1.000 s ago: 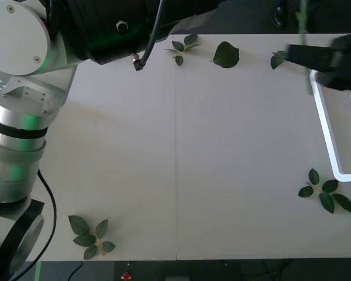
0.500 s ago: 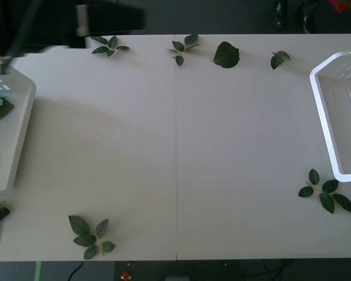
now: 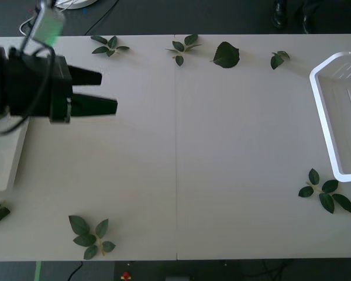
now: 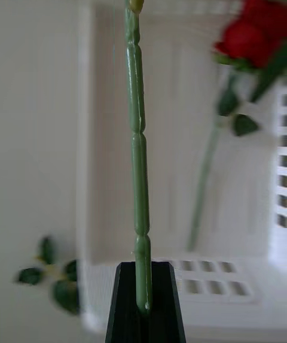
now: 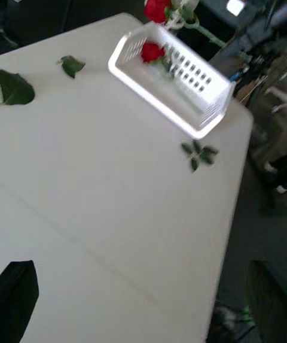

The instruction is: Place the red flowers into the right box and the blue flowers into the left box. If a person shows an open palm, hand one flower to the person first, then continue sorting.

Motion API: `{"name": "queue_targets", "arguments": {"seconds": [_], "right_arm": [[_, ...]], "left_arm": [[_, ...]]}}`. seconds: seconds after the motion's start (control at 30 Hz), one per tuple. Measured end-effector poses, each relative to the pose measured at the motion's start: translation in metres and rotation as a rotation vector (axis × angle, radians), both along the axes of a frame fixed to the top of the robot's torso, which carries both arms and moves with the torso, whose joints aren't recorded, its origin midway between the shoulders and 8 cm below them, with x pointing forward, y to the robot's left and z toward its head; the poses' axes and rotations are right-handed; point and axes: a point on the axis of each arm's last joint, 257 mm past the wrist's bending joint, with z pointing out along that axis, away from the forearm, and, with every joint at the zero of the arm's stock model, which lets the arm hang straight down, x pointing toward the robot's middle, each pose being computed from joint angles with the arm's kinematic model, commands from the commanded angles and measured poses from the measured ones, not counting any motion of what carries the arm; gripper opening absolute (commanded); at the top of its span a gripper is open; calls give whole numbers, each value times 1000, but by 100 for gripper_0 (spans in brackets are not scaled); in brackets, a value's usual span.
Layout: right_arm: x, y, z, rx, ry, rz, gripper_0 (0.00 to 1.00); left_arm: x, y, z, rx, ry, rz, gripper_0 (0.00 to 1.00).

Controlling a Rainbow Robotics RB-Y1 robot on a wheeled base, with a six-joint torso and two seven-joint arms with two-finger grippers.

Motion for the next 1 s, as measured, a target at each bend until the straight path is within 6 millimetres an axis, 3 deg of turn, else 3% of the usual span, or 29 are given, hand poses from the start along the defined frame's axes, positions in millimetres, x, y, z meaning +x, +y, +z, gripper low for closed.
{"name": "queue_targets", "arguments": {"seconds": [0.23, 0.47, 0.5, 0.53, 0.57, 1.0], "right_arm": [[11, -28, -28, -70, -23, -62, 0], [16, -54, -48, -176, -42, -82, 2], [16, -55, -49, -181, -43, -83, 37], [17, -57, -49, -187, -46, -84, 94], [17, -58, -49, -191, -49, -83, 100], [20, -53, -49, -168, -64, -81, 100]], "left_arm": [[9, 6, -23, 32, -13, 40, 100], [14, 23, -50, 209, -228, -70, 100], [16, 26, -53, 217, -233, -69, 100], [18, 29, -55, 216, -225, -60, 100], [21, 32, -57, 213, -219, -49, 100], [29, 37, -61, 200, -203, -23, 100]]}}
